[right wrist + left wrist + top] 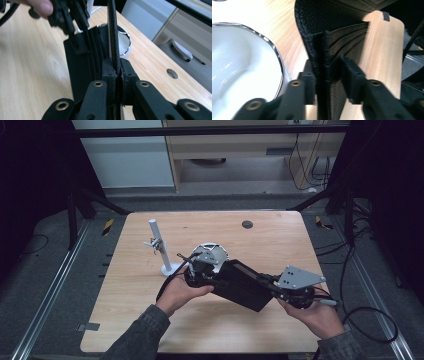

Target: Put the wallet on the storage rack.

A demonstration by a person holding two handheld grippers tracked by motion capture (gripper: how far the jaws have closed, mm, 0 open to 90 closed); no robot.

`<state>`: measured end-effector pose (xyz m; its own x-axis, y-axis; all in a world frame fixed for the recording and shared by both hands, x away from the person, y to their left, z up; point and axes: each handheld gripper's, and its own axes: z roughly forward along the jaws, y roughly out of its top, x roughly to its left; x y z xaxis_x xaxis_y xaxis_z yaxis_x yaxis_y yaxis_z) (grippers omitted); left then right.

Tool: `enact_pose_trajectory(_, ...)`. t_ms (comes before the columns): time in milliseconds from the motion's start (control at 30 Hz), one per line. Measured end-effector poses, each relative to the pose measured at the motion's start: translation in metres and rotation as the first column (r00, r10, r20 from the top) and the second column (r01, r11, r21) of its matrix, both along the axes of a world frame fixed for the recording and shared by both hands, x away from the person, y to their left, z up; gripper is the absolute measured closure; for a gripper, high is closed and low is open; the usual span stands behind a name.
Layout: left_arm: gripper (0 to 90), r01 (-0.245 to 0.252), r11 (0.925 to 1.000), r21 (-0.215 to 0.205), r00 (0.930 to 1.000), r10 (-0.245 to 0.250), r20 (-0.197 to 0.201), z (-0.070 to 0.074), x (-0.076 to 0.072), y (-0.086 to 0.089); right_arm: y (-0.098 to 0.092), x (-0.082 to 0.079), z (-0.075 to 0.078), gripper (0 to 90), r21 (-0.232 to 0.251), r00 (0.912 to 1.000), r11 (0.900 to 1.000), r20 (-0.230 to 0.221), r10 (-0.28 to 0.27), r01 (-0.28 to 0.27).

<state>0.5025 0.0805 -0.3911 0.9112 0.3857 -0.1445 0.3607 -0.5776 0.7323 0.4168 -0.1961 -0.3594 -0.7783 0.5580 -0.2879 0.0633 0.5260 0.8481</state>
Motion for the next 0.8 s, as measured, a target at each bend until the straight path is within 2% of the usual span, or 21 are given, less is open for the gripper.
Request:
enact_pose_trajectory(100,78.5,-0.002,1.0,-0.009,1.0,0.002,0.001,0.007,-0.002,0.001,-0.002,0.0,-0.004,84.1,-0.032,1.0,0.999,-0.003,-0.004,0.004)
enact_pose_trajectory(367,80.2,-0.018,0.9997,0.02,0.9986,0.017,0.049,0.028,-0.006,0.0,-0.004,0.002,-0.01,83.4,-0.055,0.9999,0.998,-0.005,-0.014,0.013)
enact_pose_trajectory(433,80.4,-0.016,0.9996,0.025,0.9985,0.014,0.053,0.032,-0.005,-0.001,-0.003,0.003,-0.012,82.6,-0.053,0.9998,0.998,-0.013,-0.016,0.015)
enact_pose_trajectory(533,80.4,-0.015,0.9984,0.055,0.9974,0.011,0.071,0.039,-0.005,-0.001,-0.002,0.005,-0.017,81.8,-0.05,0.9996,0.999,-0.022,-0.016,0.014)
enact_pose_trajectory(800,80.6,-0.013,0.995,0.099,0.9964,0.004,0.084,0.053,-0.004,-0.004,0.002,0.005,-0.024,79.1,-0.04,0.9994,0.999,-0.034,-0.009,0.008)
